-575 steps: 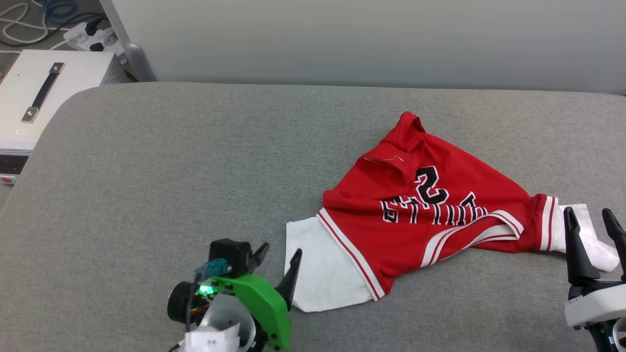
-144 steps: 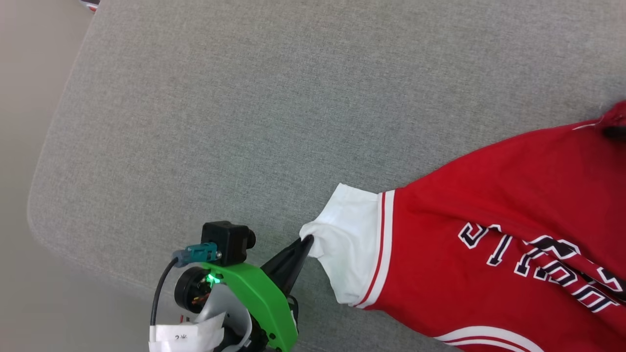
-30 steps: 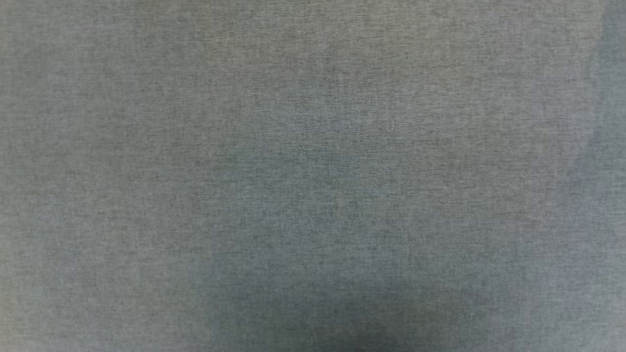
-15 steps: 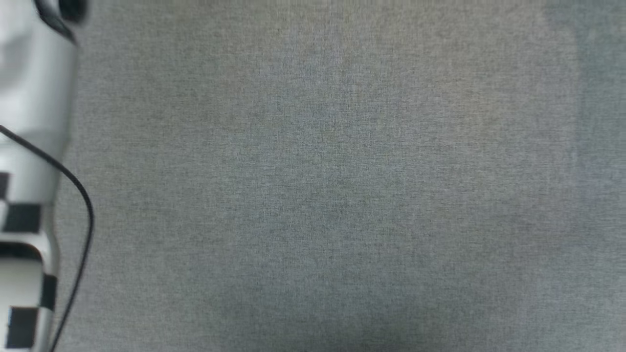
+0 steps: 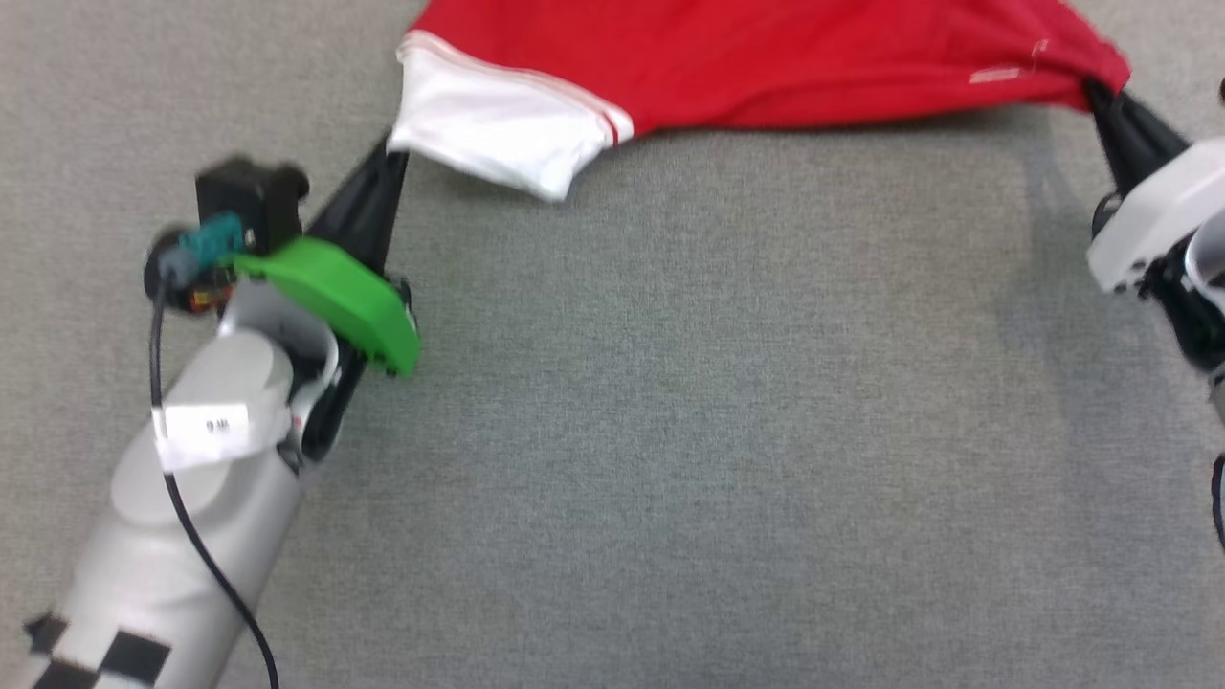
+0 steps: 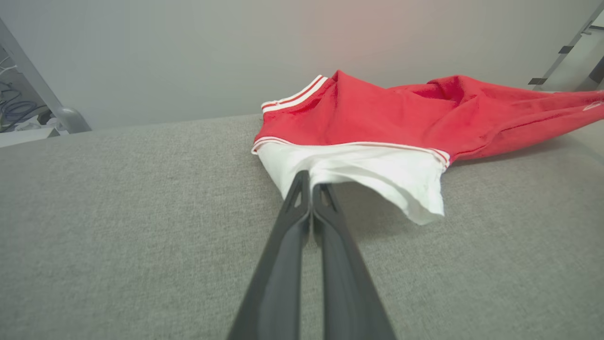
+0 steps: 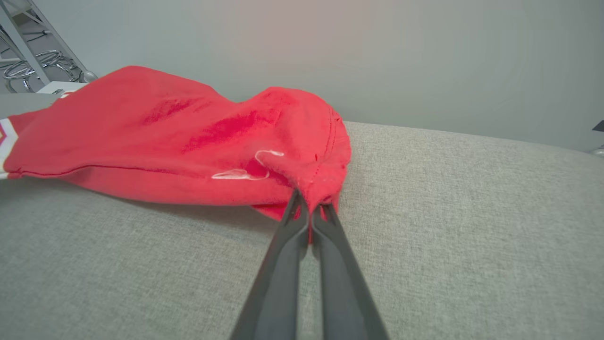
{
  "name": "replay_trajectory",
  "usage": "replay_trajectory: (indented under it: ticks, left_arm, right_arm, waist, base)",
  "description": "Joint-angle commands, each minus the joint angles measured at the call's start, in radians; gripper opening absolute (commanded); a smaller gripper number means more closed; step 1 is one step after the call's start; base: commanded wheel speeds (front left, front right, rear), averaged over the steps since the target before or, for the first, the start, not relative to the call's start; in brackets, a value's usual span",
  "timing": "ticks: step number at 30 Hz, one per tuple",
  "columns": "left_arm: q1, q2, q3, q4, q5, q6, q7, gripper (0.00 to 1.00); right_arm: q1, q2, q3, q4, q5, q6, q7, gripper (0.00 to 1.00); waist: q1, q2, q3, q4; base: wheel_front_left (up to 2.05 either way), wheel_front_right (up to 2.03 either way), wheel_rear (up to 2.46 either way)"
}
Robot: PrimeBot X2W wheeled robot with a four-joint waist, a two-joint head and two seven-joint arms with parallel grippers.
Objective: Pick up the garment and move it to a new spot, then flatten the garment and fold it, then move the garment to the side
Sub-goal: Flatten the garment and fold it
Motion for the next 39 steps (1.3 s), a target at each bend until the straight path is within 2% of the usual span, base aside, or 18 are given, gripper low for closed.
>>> replay_trajectory:
  ticks: [1, 12, 22, 32, 39]
  left_arm:
    - [0.045, 0.012, -0.001, -0.011, -0.017, 0.01, 0.009, 0.0]
    - [0.356, 0.075, -0.021, -0.146, -0.098, 0.048, 0.09, 0.0]
    - [0.537, 0.141, -0.068, -0.302, -0.124, 0.075, 0.18, 0.0]
    - [0.689, 0.213, -0.094, -0.45, -0.173, 0.099, 0.26, 0.0]
    - [0.795, 0.272, -0.115, -0.557, -0.222, 0.109, 0.33, 0.0]
  right_arm:
    - [0.033, -0.006, 0.01, -0.01, 0.018, -0.008, -0.004, 0.0]
    - [0.256, -0.057, 0.06, -0.038, 0.12, -0.008, 0.001, 0.0]
    - [0.428, -0.089, 0.057, -0.09, 0.211, -0.008, 0.091, 0.0]
    - [0.621, -0.132, 0.003, -0.195, 0.295, -0.008, 0.241, 0.0]
    - [0.775, -0.147, -0.108, -0.286, 0.317, -0.008, 0.358, 0.0]
  waist:
    - [0.0001, -0.0001, -0.09, 0.01]
    - [0.0001, -0.0001, -0.234, 0.047]
    - [0.0001, -0.0001, -0.325, 0.053]
    - [0.0001, -0.0001, -0.395, 0.043]
    - [0.0001, -0.0001, -0.439, 0.034]
  base:
    - [0.0, 0.0, 0.0]
    - [0.0, 0.0, 0.0]
    - [0.0, 0.0, 0.0]
    - [0.0, 0.0, 0.0]
    - [0.0, 0.0, 0.0]
